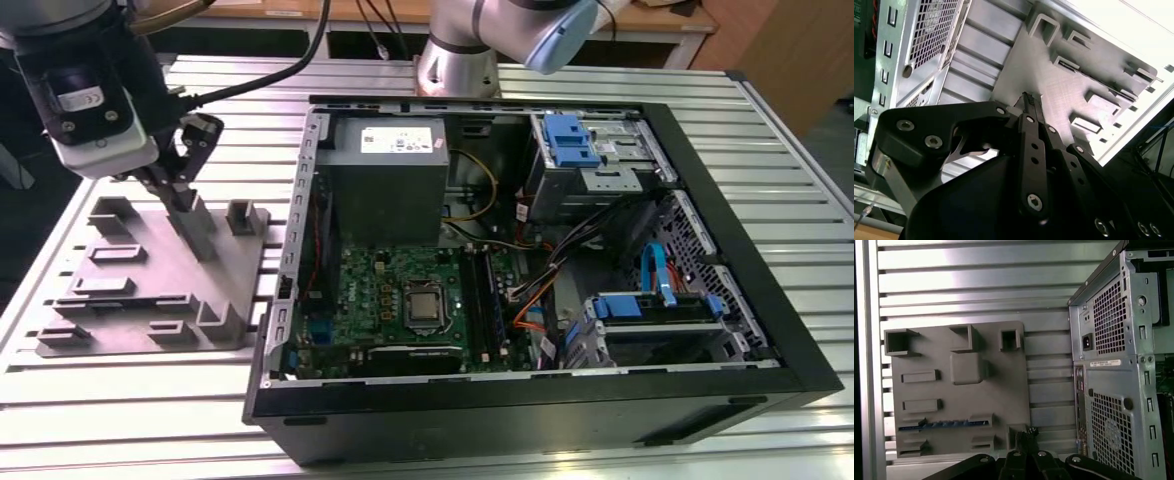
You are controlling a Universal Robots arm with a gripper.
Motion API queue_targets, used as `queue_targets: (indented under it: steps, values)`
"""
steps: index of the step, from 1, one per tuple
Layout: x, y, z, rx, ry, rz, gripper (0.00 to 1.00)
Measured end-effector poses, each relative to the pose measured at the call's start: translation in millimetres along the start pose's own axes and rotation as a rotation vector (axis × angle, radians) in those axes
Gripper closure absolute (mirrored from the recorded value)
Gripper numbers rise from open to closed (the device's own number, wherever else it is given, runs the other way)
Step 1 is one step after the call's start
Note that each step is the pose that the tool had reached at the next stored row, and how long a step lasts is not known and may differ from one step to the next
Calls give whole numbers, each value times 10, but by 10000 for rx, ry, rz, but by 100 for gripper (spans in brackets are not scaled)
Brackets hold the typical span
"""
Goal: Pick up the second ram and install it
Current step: 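Reach for the second ram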
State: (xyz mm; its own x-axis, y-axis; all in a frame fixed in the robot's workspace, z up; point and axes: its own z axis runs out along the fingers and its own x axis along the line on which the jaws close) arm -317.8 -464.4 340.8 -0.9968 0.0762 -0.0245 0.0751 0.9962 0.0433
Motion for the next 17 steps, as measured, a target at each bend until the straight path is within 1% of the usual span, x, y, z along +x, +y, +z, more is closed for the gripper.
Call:
queue_targets:
  steps: [10, 17]
  values:
    - [2, -95, 59, 13, -1, 0, 90]
    - [-2, -200, 108, 12, -3, 0, 90]
